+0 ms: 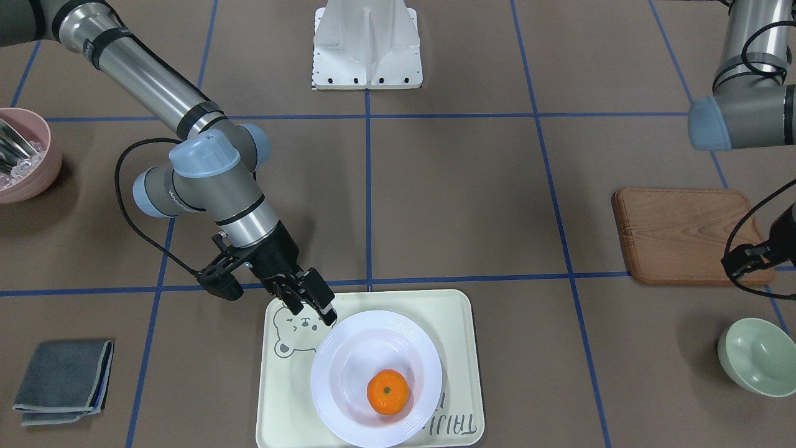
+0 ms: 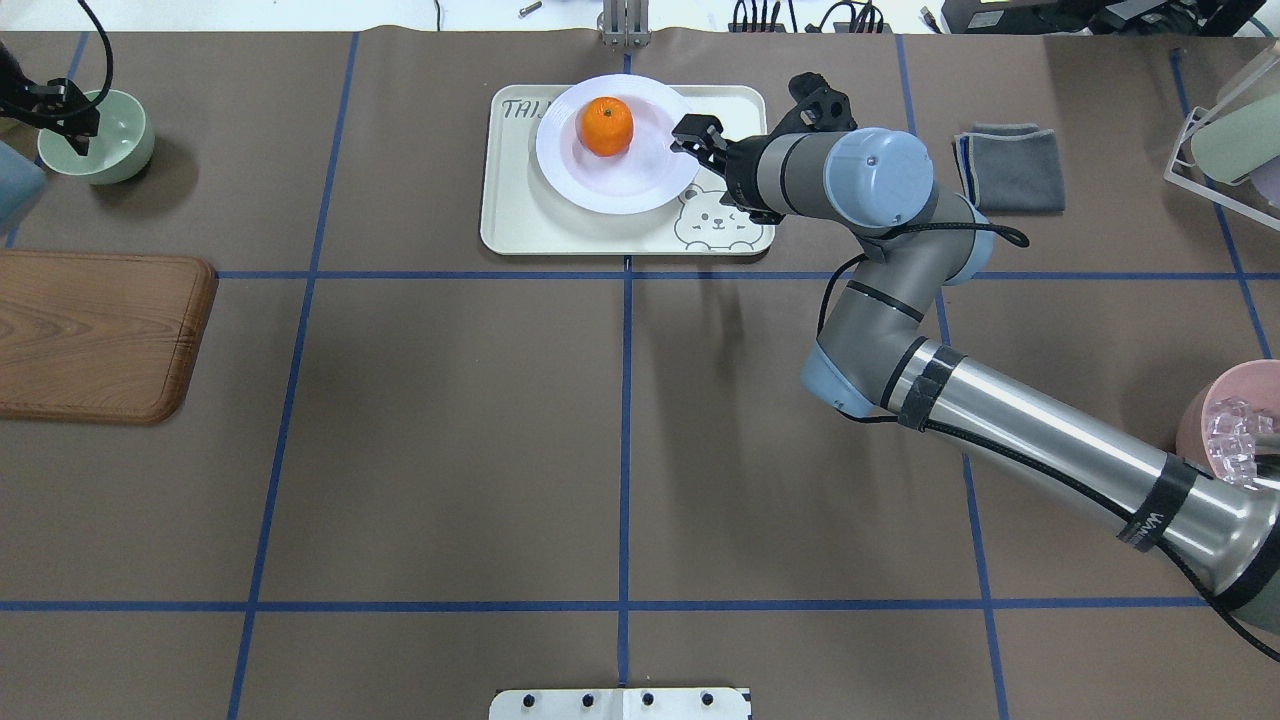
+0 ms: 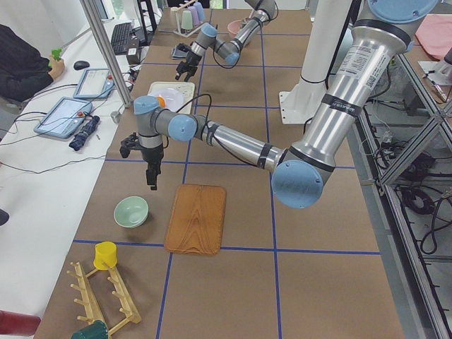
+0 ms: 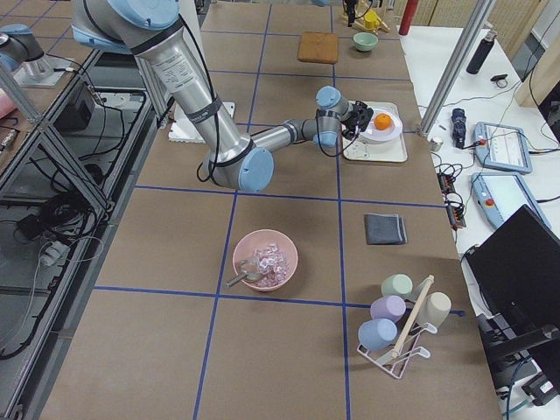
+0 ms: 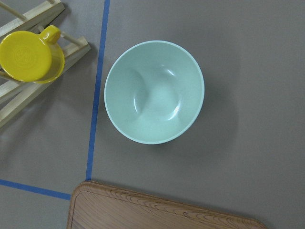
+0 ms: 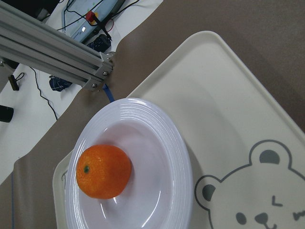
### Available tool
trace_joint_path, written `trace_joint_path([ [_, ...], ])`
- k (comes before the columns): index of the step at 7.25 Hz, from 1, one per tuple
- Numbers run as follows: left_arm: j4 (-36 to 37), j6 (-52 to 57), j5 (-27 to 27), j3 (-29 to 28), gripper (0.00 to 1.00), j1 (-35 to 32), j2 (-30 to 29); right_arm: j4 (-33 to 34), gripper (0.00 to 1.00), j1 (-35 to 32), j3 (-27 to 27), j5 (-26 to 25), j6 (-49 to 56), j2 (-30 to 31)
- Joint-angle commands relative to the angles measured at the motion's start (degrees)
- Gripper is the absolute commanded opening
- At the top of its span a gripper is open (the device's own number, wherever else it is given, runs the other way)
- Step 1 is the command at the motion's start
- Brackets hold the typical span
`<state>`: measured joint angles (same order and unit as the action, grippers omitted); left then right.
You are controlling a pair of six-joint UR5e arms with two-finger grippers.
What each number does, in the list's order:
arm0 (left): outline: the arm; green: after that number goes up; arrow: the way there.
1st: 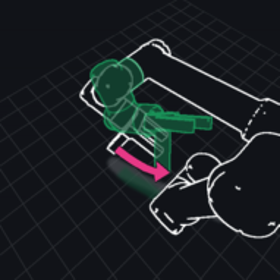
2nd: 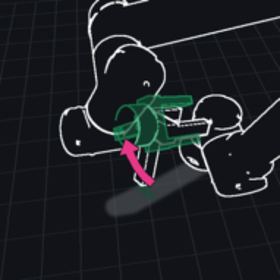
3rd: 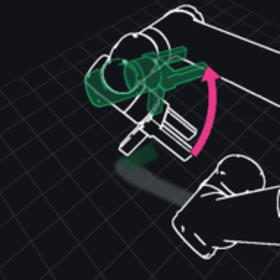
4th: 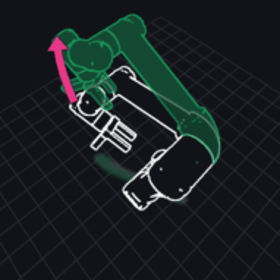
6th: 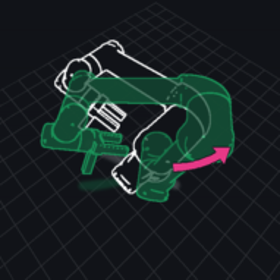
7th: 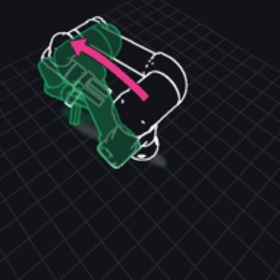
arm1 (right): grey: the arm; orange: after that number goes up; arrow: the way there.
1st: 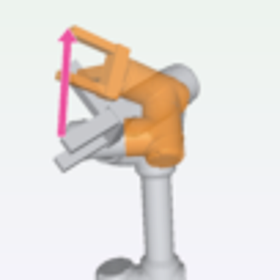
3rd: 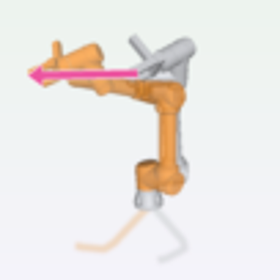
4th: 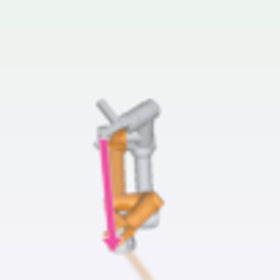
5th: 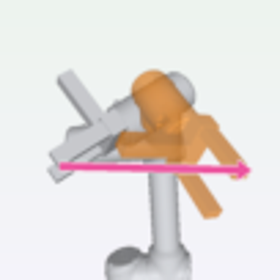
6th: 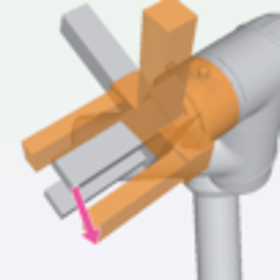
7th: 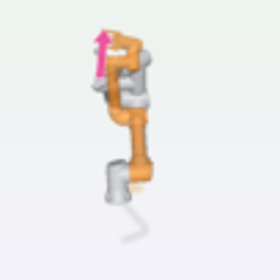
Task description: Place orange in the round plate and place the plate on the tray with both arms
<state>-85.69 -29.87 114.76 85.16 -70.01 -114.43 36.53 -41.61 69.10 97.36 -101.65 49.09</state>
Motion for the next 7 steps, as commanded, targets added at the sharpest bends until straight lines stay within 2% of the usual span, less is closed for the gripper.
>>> trace_joint_path([
  [1,0.0,0.07,-0.59,0.09,0.98,-0.04,0.0,14.73,1.0,-4.68,5.76,10.33,12.54,0.65],
  [2,0.0,0.16,-0.5,0.09,0.98,-0.04,0.0,21.15,1.0,-7.41,8.48,13.7,20.27,2.66],
  [3,0.0,0.16,-0.42,0.18,0.98,-0.04,0.0,24.52,1.0,-9.87,12.51,14.87,32.36,7.2],
  [4,0.0,0.16,-0.33,0.26,0.98,-0.04,0.09,26.47,1.0,-13.2,14.55,18.1,41.44,10.81],
  [5,0.0,0.16,-0.15,0.35,0.98,-0.04,0.09,26.4,1.0,-17.93,15.35,21.87,51.19,14.76],
  [6,-0.17,0.16,0.11,0.44,0.98,-0.21,0.17,25.79,1.0,-20.5,18.84,21.65,60.16,20.98],
  [7,-0.26,0.25,0.2,0.61,0.98,-0.3,0.26,26.05,1.0,-25.75,20.79,24.26,61.38,25.66],
])
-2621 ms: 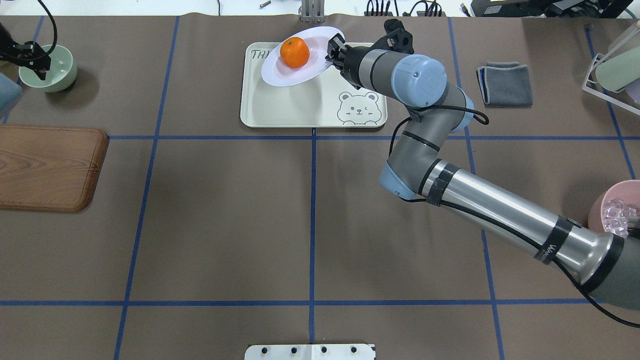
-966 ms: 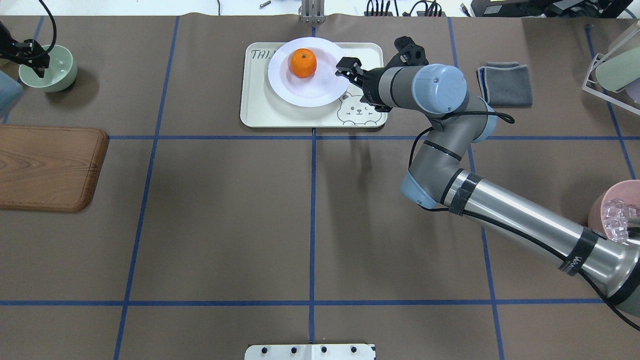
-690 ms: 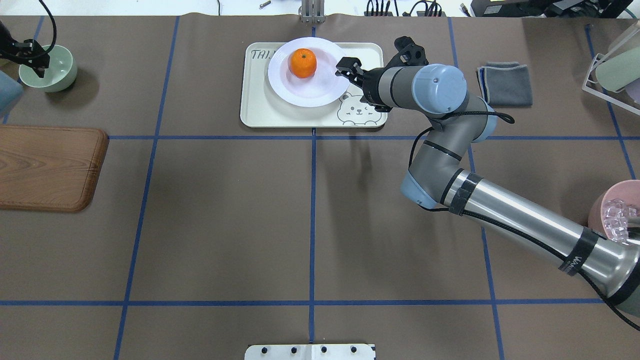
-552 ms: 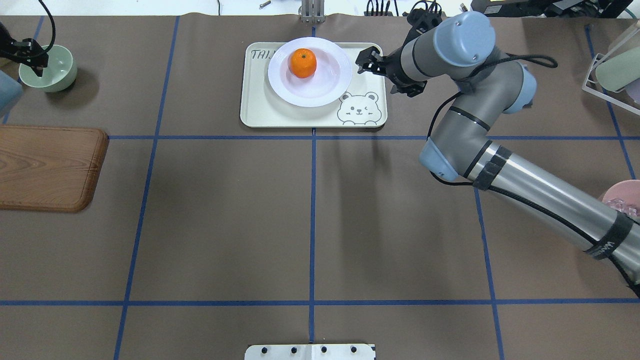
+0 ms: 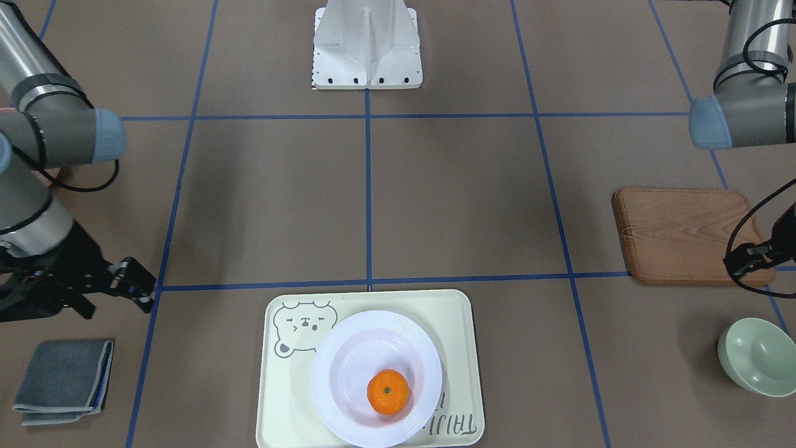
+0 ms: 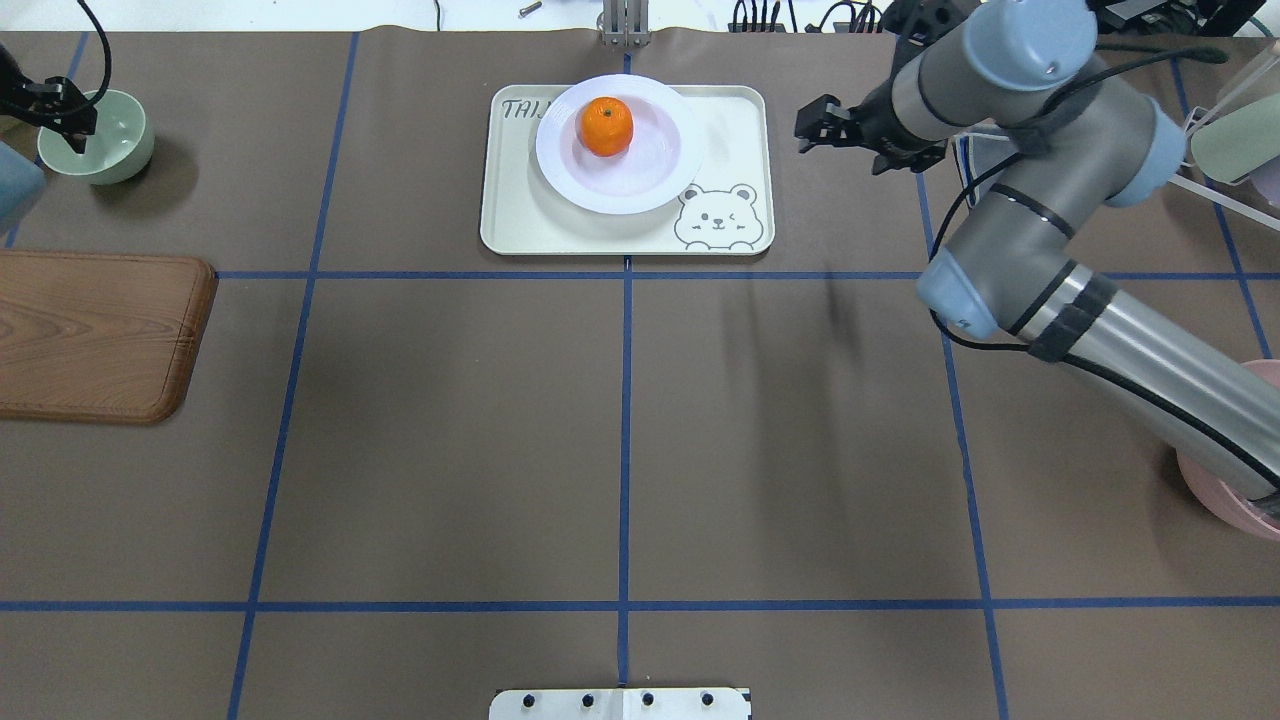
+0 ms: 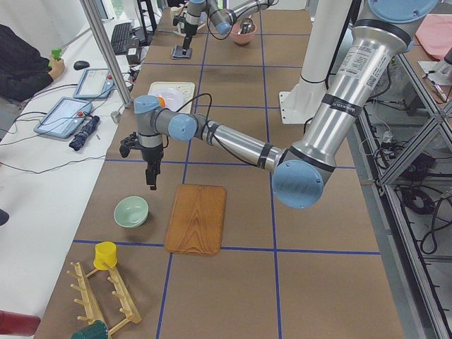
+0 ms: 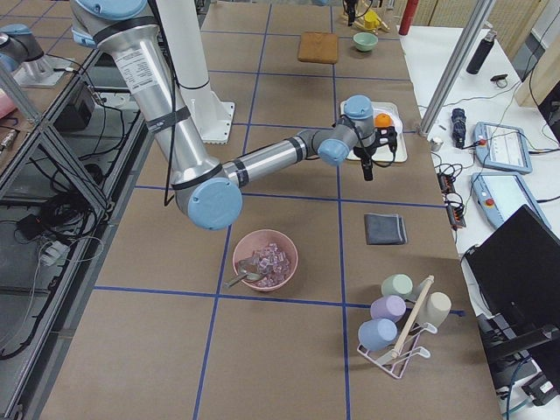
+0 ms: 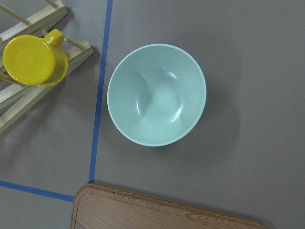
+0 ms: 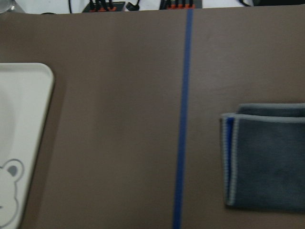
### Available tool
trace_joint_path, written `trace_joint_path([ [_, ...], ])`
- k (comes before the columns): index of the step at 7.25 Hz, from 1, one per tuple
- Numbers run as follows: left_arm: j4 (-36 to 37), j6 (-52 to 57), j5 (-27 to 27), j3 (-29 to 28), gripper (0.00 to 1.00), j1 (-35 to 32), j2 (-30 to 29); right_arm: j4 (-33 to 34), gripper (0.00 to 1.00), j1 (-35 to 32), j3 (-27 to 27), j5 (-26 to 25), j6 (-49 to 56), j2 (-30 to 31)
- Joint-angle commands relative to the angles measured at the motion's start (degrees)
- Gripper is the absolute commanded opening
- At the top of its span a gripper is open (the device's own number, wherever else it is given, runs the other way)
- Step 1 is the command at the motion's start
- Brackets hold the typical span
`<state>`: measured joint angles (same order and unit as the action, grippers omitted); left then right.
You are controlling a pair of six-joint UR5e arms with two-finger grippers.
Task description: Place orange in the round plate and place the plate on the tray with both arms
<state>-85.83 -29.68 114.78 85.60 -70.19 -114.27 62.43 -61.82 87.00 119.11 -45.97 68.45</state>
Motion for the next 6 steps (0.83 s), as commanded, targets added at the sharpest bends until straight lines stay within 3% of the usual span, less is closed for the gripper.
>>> trace_joint_path([
  [1,-0.21,0.07,0.19,0.18,0.98,-0.12,0.1,1.02,1.0,-9.6,1.95,8.79,7.46,7.73],
  [3,-0.21,0.07,2.45,0.27,0.98,-0.64,0.53,3.73,1.0,-17.16,0.28,10.78,25.91,14.04],
  [5,-0.13,4.08,7.55,0.18,0.98,-3.18,1.67,21.33,1.0,-23.32,0.0,12.72,46.31,13.38],
  [6,-0.21,4.54,9.74,0.09,0.98,-4.5,2.64,26.73,1.0,-24.83,-0.08,12.29,51.8,12.68],
])
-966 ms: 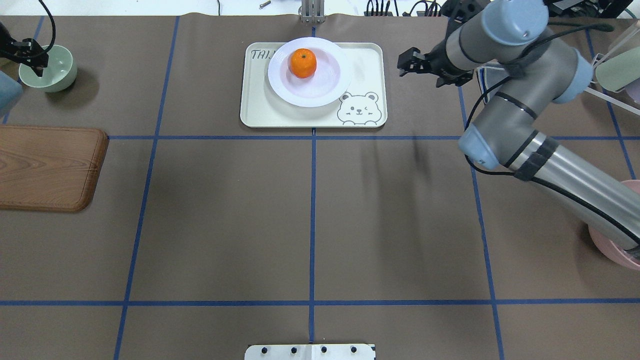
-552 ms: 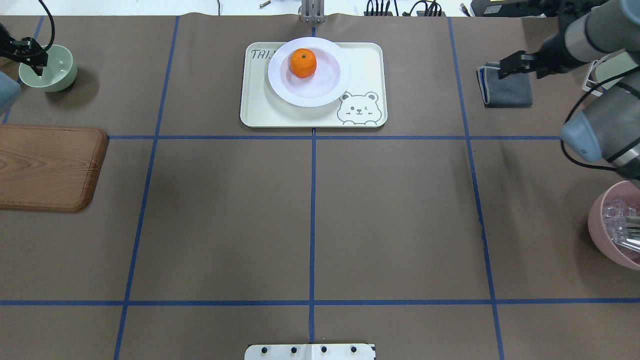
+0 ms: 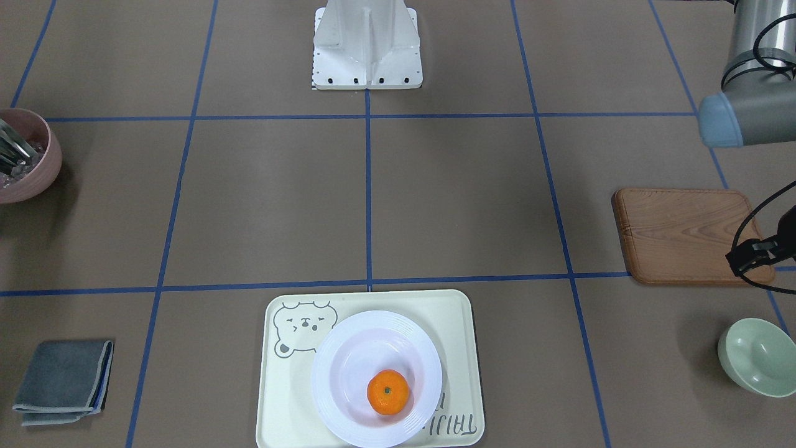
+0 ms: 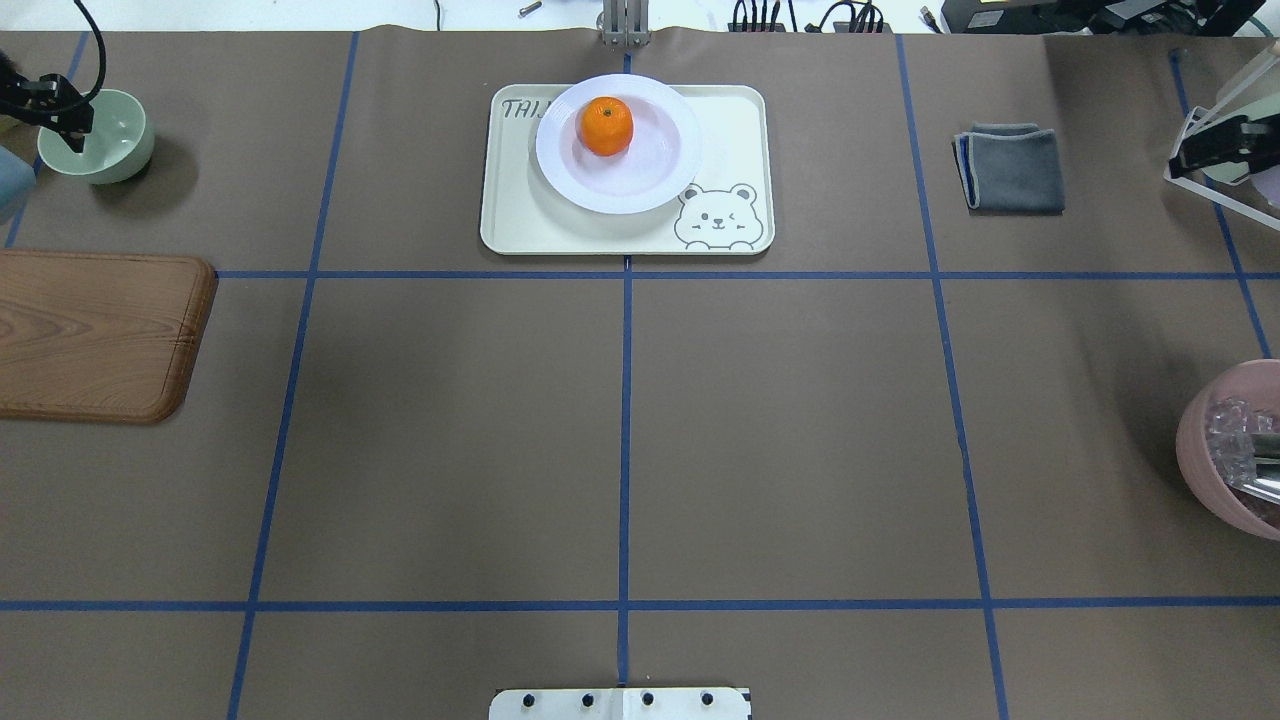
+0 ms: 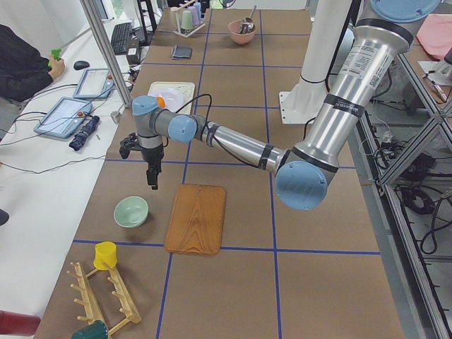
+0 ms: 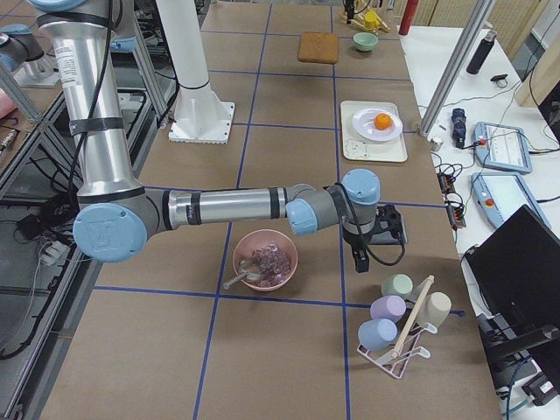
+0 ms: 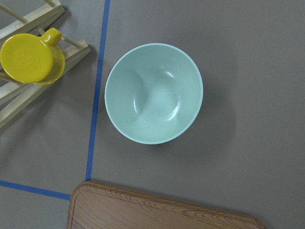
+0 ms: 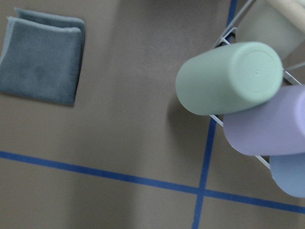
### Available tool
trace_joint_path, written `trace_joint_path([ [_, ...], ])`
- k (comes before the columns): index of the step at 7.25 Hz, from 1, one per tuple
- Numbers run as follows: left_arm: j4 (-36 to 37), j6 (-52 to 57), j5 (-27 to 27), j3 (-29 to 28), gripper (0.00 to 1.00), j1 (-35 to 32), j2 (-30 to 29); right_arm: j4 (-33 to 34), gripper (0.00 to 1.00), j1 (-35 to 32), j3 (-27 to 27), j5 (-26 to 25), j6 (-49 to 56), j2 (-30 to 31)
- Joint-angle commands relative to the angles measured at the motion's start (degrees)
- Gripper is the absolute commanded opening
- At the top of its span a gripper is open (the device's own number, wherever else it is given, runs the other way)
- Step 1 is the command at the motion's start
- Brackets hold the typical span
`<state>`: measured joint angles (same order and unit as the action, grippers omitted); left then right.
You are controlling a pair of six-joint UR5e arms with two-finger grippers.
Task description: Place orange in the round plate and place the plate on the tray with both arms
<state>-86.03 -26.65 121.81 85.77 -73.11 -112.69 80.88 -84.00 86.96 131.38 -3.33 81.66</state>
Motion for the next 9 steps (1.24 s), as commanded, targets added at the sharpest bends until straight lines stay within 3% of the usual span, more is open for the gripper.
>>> trace_joint_path([
  [1,-0.01,3.61,5.78,-0.16,0.98,-3.25,3.33,12.25,1.0,-3.53,0.22,0.11,10.43,-0.63],
  [3,0.51,9.5,11.15,-0.16,0.98,-7.11,5.89,15.1,1.0,-4.5,-0.04,0.54,13.5,-0.72],
  [6,0.87,22.04,12.13,-0.16,0.98,-14.84,11.59,14.4,1.0,-4.76,0.49,3.16,13.26,1.81],
  [7,0.95,24.69,15.01,-0.25,0.98,-16.69,13.44,14.31,1.0,-4.77,0.23,3.62,13.17,2.62],
  [9,0.43,27.7,15.13,-0.51,0.98,-17.33,16.44,14.31,1.0,-4.77,0.66,3.53,12.82,2.63],
])
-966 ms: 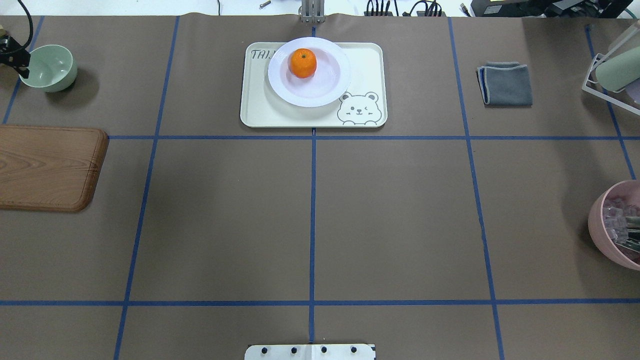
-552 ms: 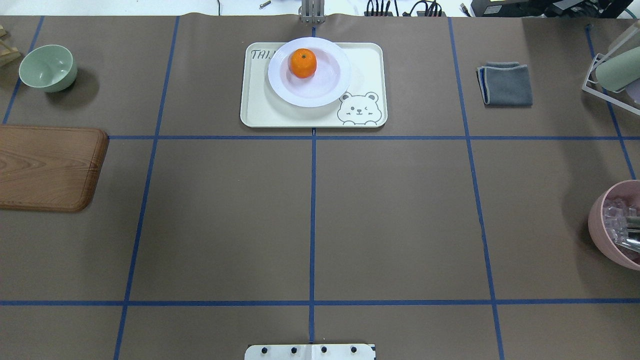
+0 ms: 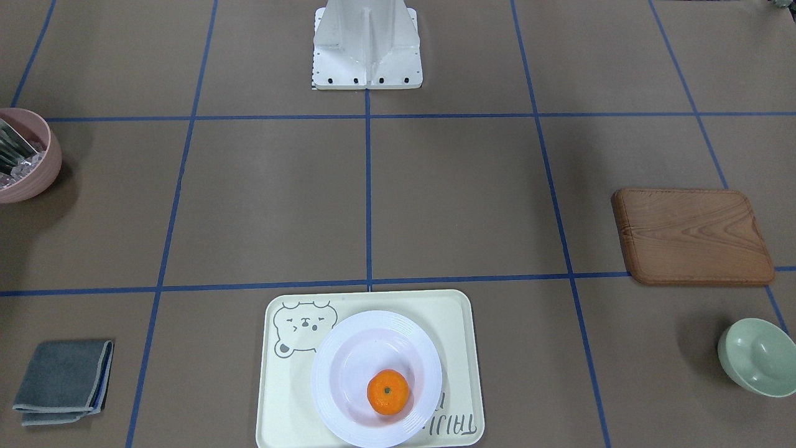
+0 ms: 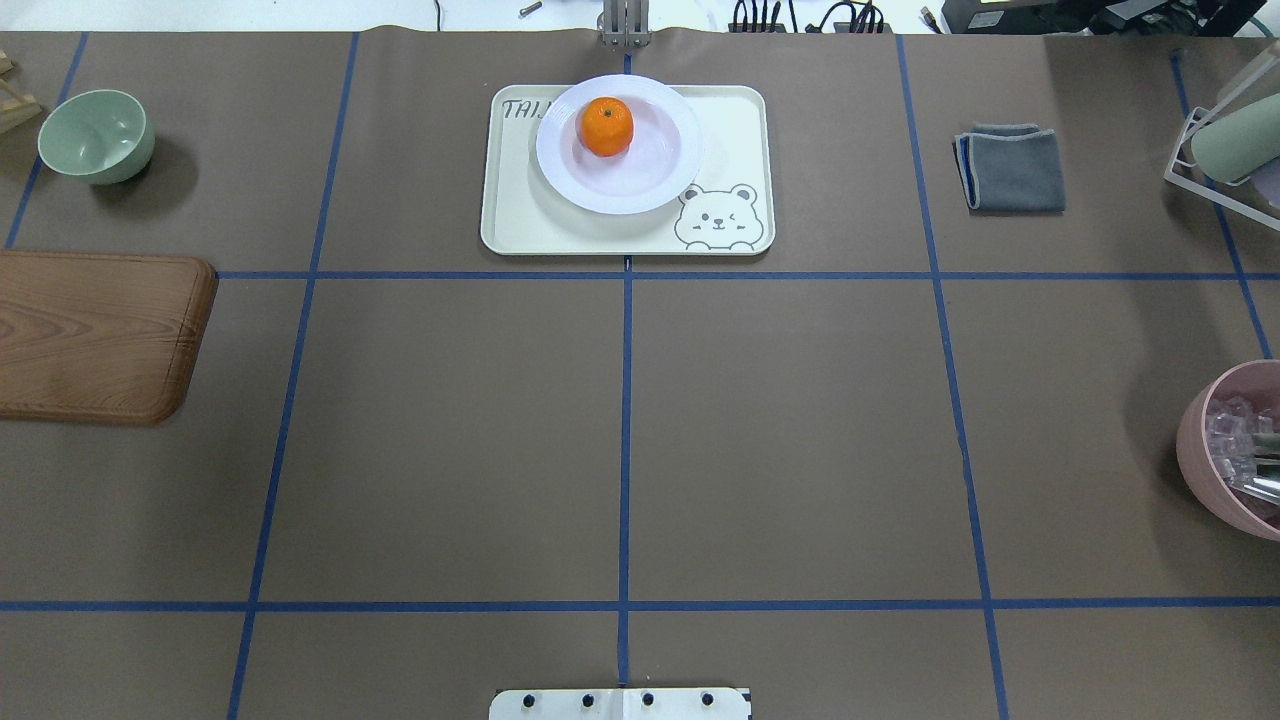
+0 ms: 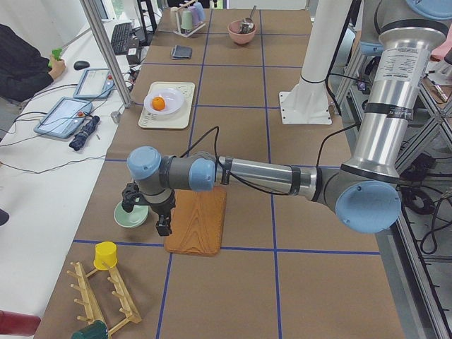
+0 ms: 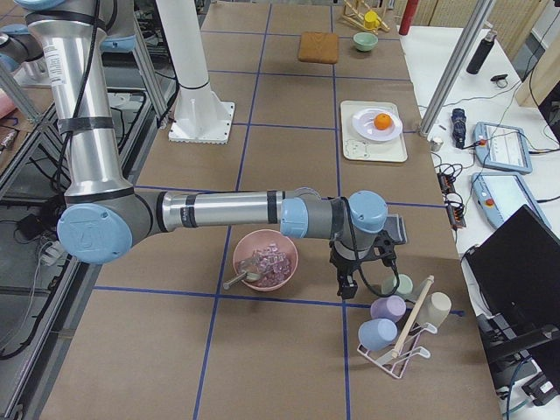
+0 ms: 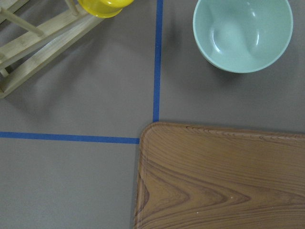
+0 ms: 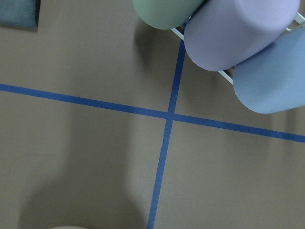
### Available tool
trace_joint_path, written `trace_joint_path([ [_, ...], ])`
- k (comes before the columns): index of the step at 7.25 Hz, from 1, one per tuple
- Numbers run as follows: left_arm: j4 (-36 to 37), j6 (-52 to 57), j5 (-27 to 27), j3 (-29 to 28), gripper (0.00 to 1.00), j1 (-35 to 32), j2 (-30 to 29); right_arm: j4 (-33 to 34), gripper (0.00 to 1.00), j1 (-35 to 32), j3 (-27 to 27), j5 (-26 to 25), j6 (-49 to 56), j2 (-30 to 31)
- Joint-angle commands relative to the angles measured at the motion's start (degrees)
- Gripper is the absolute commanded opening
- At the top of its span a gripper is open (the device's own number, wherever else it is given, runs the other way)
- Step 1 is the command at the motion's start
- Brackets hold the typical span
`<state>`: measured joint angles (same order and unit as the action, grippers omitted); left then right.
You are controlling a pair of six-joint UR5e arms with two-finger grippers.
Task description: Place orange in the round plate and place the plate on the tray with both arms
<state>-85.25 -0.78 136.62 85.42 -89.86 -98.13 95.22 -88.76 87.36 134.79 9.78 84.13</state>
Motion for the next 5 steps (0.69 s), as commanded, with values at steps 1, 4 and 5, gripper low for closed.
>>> trace_joint_path([
  [1,-0.62,1.84,0.31,-0.08,0.98,-0.58,2.84,-0.04,1.0,-0.01,0.53,0.21,-0.38,-0.02],
  [4,-0.62,1.84,0.31,-0.25,0.98,-0.49,3.21,0.49,1.0,-0.01,2.29,0.56,-0.99,0.24],
  [5,-0.62,1.84,0.31,-0.17,0.98,-0.49,3.21,0.49,1.0,-0.01,2.21,0.48,-0.99,0.41],
])
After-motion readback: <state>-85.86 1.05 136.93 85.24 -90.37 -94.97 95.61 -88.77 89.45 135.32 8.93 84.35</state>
